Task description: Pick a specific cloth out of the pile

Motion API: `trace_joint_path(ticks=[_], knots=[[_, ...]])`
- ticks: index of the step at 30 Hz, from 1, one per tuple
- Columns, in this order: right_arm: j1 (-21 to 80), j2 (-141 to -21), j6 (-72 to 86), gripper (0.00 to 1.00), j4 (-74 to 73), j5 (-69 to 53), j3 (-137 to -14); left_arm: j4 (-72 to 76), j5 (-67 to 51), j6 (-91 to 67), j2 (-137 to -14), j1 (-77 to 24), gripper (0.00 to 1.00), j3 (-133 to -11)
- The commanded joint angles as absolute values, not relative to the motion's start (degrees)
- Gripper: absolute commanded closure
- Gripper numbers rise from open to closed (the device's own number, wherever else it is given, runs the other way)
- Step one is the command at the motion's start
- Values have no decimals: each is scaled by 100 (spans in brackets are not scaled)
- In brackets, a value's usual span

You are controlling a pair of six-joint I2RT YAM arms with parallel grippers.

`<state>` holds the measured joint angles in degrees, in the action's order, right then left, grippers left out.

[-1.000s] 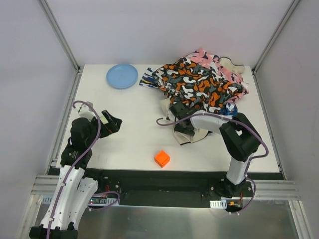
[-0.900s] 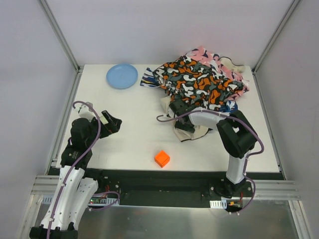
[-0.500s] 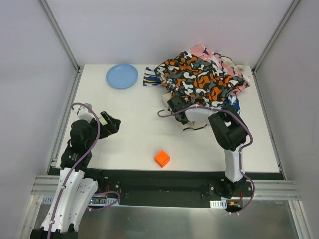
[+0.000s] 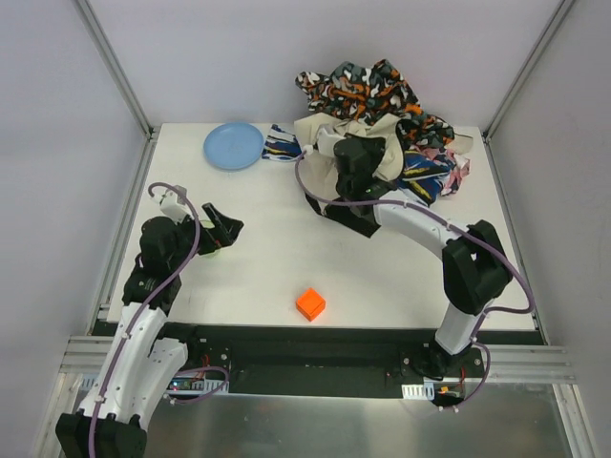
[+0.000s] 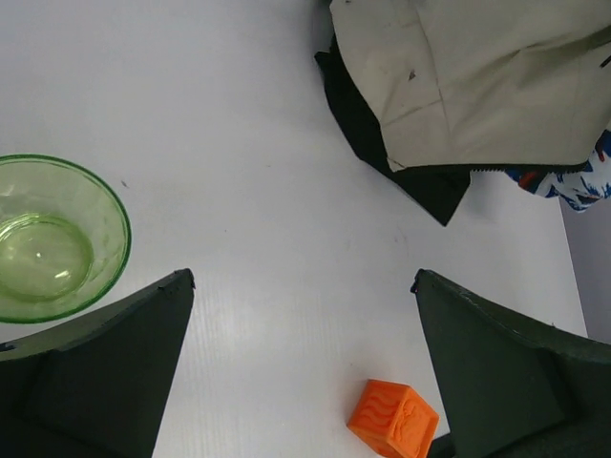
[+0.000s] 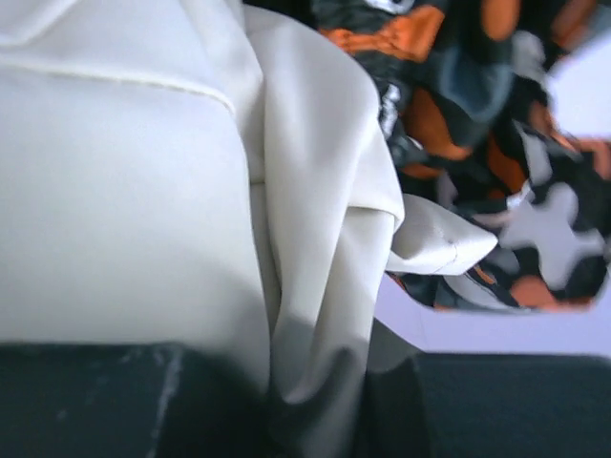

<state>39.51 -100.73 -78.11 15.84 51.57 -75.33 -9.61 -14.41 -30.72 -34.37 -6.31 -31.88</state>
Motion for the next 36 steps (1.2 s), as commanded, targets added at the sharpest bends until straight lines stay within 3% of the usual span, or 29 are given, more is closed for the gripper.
trace_joint_path(ticks=[1, 7, 11, 17, 23, 34, 36], knots=[[3508, -9659, -8009, 99, 2937, 5248, -8647, 278, -2223, -3278, -3989, -615, 1, -3155], [2665, -10098, -5719, 99, 788, 4545, -9876, 1282, -2304, -3323, -5271, -1167, 1, -3453], [1673, -10572, -3074, 99, -1499, 2783, -10923, 1292, -1916, -2962, -6562, -1985, 1, -4296], [433, -11898, -532, 99, -2688, 813, -11689, 1178, -2058, -3172, -8943, -2276, 1, -5912], [-220, -12893, 562, 99, -2629, -448, -11471, 343, -1740, -3558, -11115, -2584, 1, -8197], [-281, -12261, 1265, 99, -642, -633, -9441, 194, -1801, -4140, -13138, -2882, 1, -10132], [-299, -12191, 1344, 99, -615, -580, -9247, 167, -2046, -4122, -13481, -2944, 13, -10554]])
